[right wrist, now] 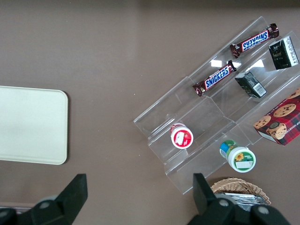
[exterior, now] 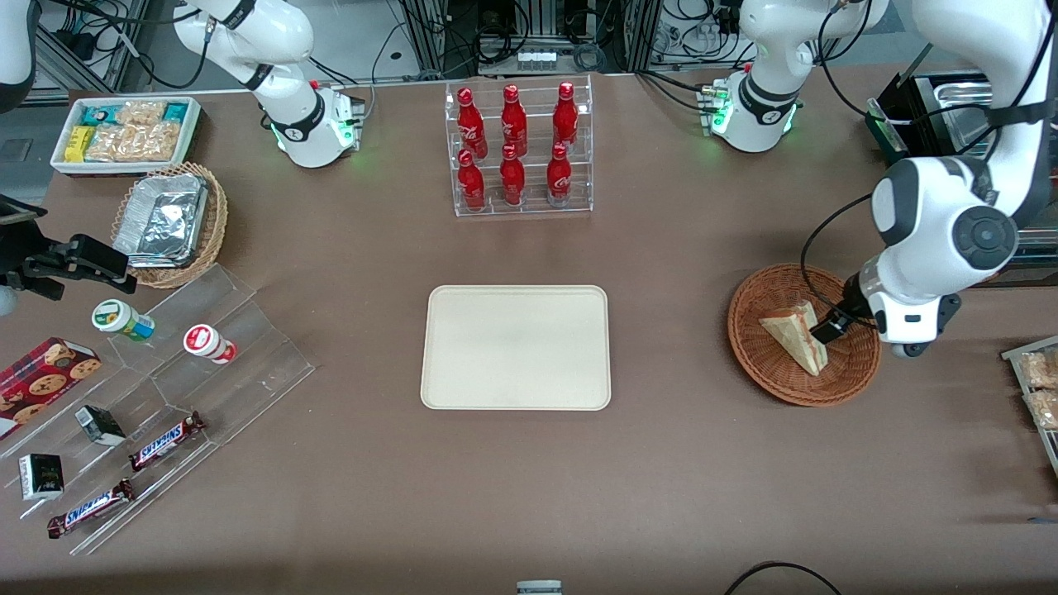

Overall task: Place sandwich from basket to tray
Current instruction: 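Lower the open left gripper over the sandwich in the basket, then close the left gripper on the wrapped sandwich's crust edge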

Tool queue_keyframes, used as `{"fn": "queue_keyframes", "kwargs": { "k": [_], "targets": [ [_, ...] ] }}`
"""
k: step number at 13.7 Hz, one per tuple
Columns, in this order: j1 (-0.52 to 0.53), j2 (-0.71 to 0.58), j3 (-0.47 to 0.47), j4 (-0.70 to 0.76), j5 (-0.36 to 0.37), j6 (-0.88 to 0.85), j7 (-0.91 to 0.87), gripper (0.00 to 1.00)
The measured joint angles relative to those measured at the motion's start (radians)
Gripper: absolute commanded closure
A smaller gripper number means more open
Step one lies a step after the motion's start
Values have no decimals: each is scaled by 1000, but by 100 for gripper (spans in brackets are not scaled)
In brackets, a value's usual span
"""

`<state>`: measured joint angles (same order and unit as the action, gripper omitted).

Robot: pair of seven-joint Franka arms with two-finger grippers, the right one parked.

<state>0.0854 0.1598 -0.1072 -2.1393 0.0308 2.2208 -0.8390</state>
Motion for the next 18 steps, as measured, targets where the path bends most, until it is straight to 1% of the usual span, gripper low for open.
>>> {"fn": "queue_keyframes", "kwargs": {
  "k": [3,8,11,18],
  "targets": [
    [-1,11,0,-40,0,64,-28,0],
    [-7,32,-6,-52,2,87,-29,0],
    [-29,52,-7,-54,3,102,-28,0],
    [-18,72,0,-60,8,104,92,0]
  ]
}}
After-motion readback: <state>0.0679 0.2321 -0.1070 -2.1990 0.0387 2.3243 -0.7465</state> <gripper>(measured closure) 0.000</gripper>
